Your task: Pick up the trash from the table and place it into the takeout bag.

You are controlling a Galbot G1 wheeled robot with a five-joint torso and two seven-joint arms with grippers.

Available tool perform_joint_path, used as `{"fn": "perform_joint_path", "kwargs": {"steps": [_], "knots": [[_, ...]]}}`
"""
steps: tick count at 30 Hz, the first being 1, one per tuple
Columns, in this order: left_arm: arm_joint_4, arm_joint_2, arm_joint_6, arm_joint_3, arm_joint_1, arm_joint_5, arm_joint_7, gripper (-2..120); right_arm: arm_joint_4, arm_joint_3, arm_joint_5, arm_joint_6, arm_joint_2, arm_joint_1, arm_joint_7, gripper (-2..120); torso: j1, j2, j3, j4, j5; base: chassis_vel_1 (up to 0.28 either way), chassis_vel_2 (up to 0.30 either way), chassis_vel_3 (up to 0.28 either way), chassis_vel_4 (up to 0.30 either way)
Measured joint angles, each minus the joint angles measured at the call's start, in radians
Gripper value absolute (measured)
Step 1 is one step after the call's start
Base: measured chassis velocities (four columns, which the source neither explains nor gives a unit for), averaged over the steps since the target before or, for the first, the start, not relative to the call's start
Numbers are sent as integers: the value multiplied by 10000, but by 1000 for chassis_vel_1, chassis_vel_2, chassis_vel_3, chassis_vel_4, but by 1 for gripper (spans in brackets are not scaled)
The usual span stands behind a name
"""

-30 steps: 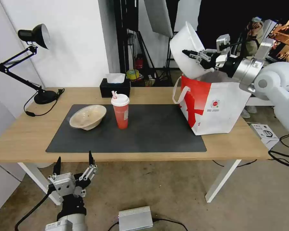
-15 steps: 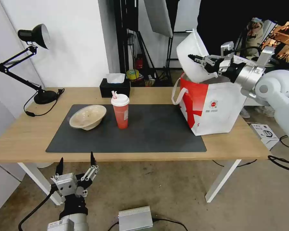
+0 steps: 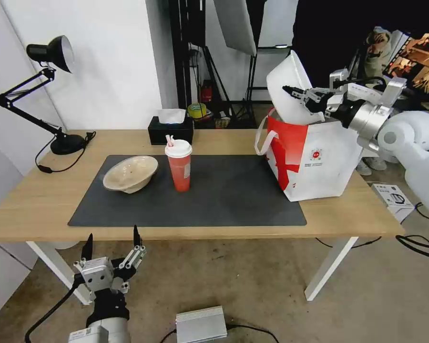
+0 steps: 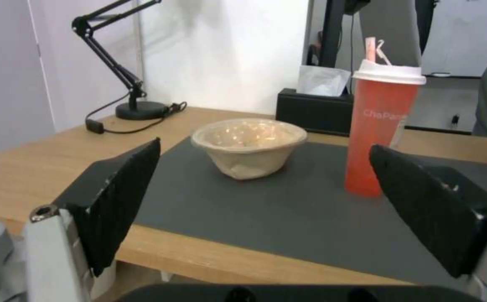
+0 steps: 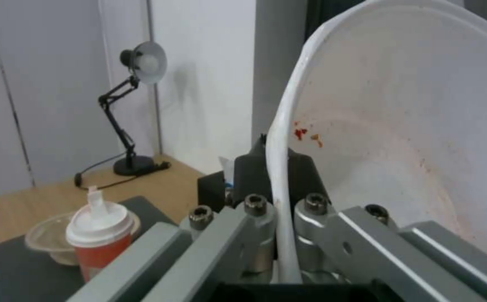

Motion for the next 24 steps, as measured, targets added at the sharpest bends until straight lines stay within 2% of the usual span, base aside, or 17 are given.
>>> {"fn": "perform_joint_path", "kwargs": {"steps": [3,6,7,8,11,12,16,17,21,24], "knots": [[0,6,-3,6,3,5,-2,100,44,27,20,58,2,-52,74,6,0,0,0,0,0,0,0,0,0],[11,70,-53,-9,-11,141,-3,100,143,54,24,79,0,-208,184,18,0,0,0,0,0,0,0,0,0],[11,70,-53,-9,-11,141,-3,100,143,54,24,79,0,-208,184,18,0,0,0,0,0,0,0,0,0],[35,123,-103,-10,-5,250,-1,100,166,61,19,79,-11,-247,227,25,0,0,0,0,0,0,0,0,0],[47,163,-161,-17,13,342,0,100,218,77,-38,79,-57,-310,329,37,0,0,0,1,-1,0,0,0,0],[47,163,-161,-17,13,342,0,100,218,77,-38,79,-57,-310,329,37,0,0,0,1,-1,0,0,0,0],[47,120,-192,3,23,345,0,100,280,114,-209,79,-158,-402,335,55,0,0,-1,0,-1,0,0,0,0],[47,120,-192,3,23,345,0,100,280,114,-209,79,-158,-402,335,55,0,0,-1,0,-1,0,0,0,0],[46,121,-193,33,22,342,1,100,331,139,-285,78,-283,-446,339,74,0,1,0,0,-1,0,0,0,0],[32,128,-194,34,24,339,1,100,332,154,-330,69,-310,-465,338,81,0,0,-1,0,0,0,0,0,0]]}}
